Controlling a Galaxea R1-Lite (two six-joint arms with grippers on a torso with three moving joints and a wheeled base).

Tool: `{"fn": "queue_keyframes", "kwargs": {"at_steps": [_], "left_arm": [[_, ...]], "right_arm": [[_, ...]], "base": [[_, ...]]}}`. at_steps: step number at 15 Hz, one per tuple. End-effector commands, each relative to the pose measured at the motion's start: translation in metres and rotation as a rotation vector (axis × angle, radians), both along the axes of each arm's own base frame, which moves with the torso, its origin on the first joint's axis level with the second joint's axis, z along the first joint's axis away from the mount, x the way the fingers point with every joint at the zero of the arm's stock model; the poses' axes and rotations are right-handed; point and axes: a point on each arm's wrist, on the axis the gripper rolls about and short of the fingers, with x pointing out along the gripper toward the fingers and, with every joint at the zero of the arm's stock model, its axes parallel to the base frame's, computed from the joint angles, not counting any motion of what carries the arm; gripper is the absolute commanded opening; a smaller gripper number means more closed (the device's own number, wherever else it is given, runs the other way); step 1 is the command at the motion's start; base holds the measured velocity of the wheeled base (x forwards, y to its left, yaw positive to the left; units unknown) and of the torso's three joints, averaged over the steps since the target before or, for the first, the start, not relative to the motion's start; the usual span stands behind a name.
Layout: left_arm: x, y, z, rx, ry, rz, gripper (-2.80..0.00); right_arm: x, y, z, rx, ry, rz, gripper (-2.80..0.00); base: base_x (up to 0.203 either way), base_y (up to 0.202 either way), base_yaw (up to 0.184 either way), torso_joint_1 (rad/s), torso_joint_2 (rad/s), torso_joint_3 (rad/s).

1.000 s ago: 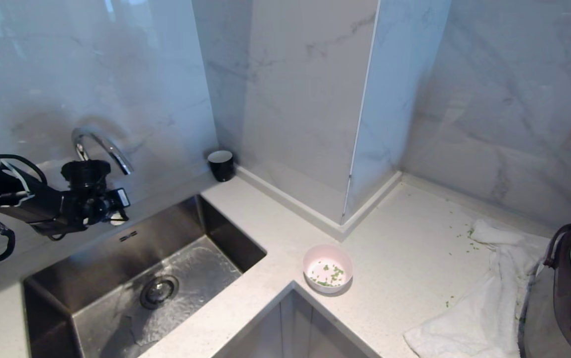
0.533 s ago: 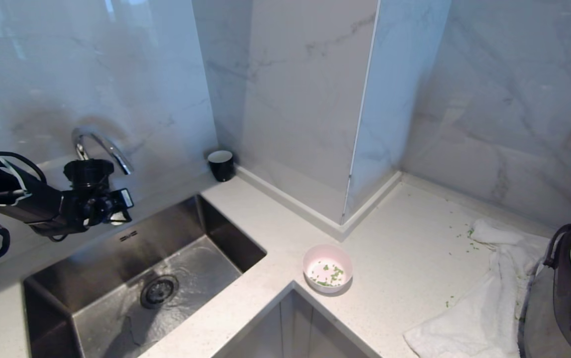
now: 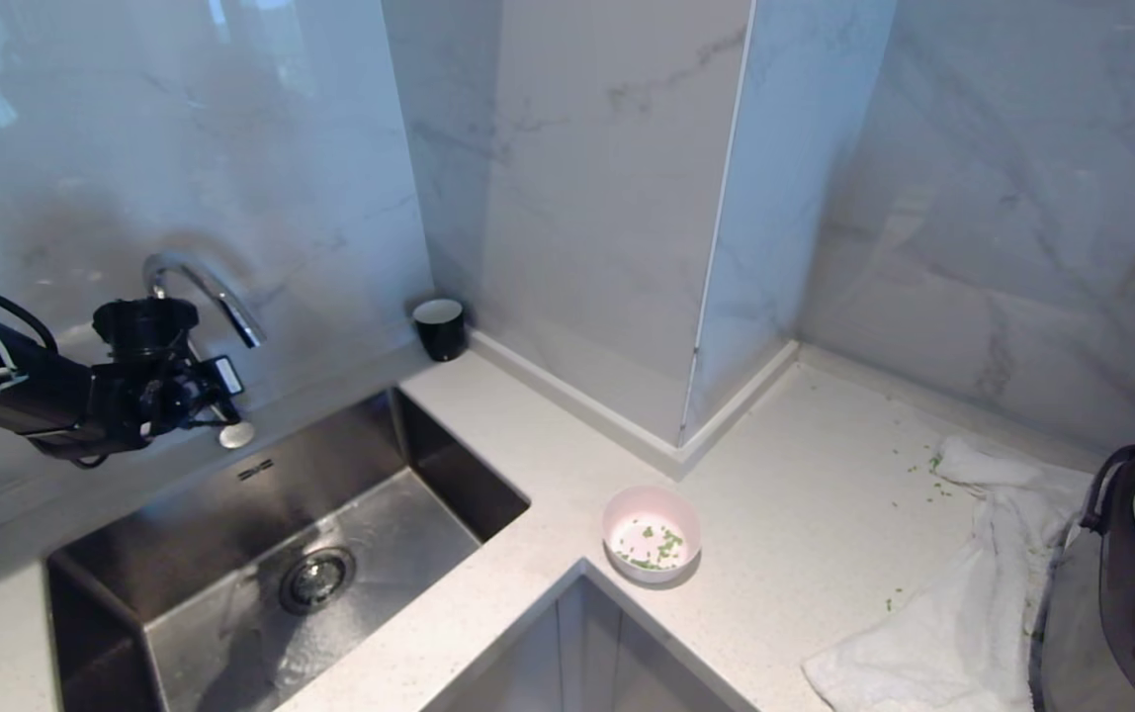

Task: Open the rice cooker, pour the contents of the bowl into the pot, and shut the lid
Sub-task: Turn off the tap

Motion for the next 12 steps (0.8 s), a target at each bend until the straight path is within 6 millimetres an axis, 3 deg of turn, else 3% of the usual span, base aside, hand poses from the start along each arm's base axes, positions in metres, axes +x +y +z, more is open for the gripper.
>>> {"fn": "queue_keyframes", "kwargs": {"at_steps": [1,4,8,12], "left_arm": [[0.004,0.005,0.008,0.002,-0.039,0.012,-2.80],[0.009,0.007,0.011,-0.001,-0.063,0.017,-2.80],[0.017,0.008,-0.011,-0.005,-0.023,0.025,-2.80],[0.021,0.008,-0.017,-0.007,-0.018,0.020,-2.80]], "right_arm": [[0.000,0.000,0.000,-0.001,0.002,0.001,-2.80],[0.000,0.000,0.000,-0.001,0.002,0.001,-2.80],[0.000,0.000,0.000,-0.001,0.002,0.001,-2.80],[0.000,0.000,0.000,0.000,0.003,0.001,-2.80]], "base": [[0.000,0.000,0.000,0.000,0.00,0.000],[0.000,0.000,0.000,0.000,0.00,0.000],[0.000,0.000,0.000,0.000,0.00,0.000],[0.000,0.000,0.000,0.000,0.00,0.000]]}}
